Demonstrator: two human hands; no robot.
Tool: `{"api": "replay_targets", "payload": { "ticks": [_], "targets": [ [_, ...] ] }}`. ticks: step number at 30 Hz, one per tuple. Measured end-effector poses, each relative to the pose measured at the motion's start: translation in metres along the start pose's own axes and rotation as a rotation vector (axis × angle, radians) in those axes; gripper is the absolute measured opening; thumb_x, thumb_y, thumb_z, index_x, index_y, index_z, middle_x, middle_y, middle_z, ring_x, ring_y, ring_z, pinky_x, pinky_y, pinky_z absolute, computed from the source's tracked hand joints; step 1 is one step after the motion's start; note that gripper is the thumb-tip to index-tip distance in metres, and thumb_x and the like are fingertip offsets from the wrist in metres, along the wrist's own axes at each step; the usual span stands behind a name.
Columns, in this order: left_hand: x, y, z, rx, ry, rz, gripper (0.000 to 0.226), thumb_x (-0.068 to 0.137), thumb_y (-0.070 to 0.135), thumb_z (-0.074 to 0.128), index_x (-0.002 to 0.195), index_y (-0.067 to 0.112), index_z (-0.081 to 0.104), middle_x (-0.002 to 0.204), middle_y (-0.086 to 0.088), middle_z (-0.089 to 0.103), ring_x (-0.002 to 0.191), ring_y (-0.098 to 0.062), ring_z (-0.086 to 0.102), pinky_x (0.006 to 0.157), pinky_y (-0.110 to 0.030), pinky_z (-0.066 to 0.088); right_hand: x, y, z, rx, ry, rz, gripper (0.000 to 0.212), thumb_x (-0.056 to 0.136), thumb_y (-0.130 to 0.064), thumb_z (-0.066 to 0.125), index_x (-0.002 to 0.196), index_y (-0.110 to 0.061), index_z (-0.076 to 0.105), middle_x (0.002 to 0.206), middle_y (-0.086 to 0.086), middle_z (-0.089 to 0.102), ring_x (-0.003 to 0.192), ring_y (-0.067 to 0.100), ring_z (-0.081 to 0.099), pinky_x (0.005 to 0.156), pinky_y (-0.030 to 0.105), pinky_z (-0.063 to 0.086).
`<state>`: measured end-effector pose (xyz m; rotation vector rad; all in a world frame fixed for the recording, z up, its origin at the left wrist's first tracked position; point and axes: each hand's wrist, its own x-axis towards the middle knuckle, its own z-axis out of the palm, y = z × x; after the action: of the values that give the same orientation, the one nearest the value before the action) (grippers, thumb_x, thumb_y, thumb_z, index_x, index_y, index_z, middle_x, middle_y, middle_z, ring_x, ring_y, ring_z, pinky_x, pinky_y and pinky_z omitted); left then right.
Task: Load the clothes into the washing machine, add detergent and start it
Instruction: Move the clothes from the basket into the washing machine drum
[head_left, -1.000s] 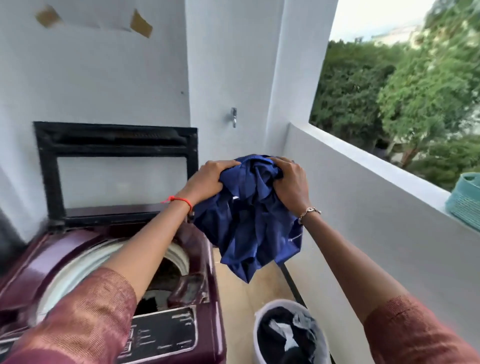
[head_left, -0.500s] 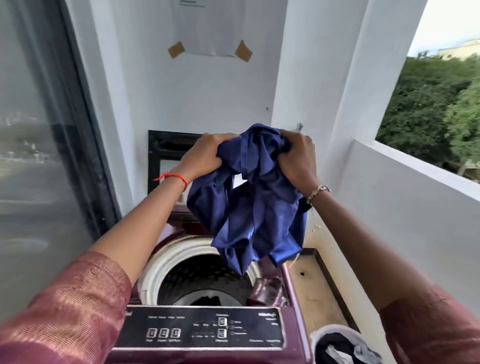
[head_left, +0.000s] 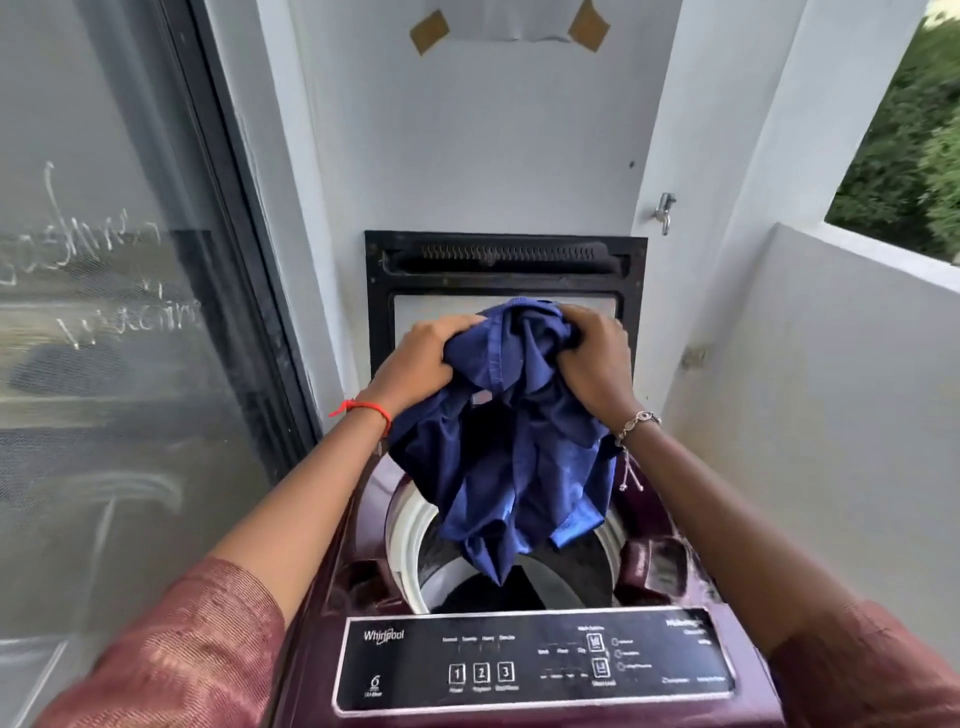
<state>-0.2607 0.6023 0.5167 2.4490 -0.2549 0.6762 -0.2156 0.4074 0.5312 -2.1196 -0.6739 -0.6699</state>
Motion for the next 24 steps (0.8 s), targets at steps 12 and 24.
{"api": "replay_targets", "payload": {
  "ticks": [12,24],
  "targets": [
    [-0.057,-0.107,0.130,-0.130,-0.209,-0.297,0.073,0.066,-0.022,0.043,0.130,0.011,0.052,0.141,-0.007,0.047,0.134,-0.017,0.039,0.112,-0.024,0.024,-0.072,0.110,0.113,-0.090,-0.298,0.284,0.058,0.067,0.012,0.051,0.117,-0.014,0.064,0.129,0.008,0.059,0.114,0.027,0.059,0.092,0.033,0.044],
    [-0.117,-0.203,0.283,-0.057,-0.595,-0.463,0.079,0.074,-0.019,0.043,0.142,0.020,0.034,0.152,0.002,0.023,0.142,-0.015,0.021,0.114,-0.029,0.025,-0.173,0.253,0.236,-0.124,-0.605,0.553,0.059,0.069,0.018,0.052,0.116,-0.015,0.064,0.136,0.006,0.052,0.122,0.029,0.050,0.098,0.032,0.039]
  ]
}}
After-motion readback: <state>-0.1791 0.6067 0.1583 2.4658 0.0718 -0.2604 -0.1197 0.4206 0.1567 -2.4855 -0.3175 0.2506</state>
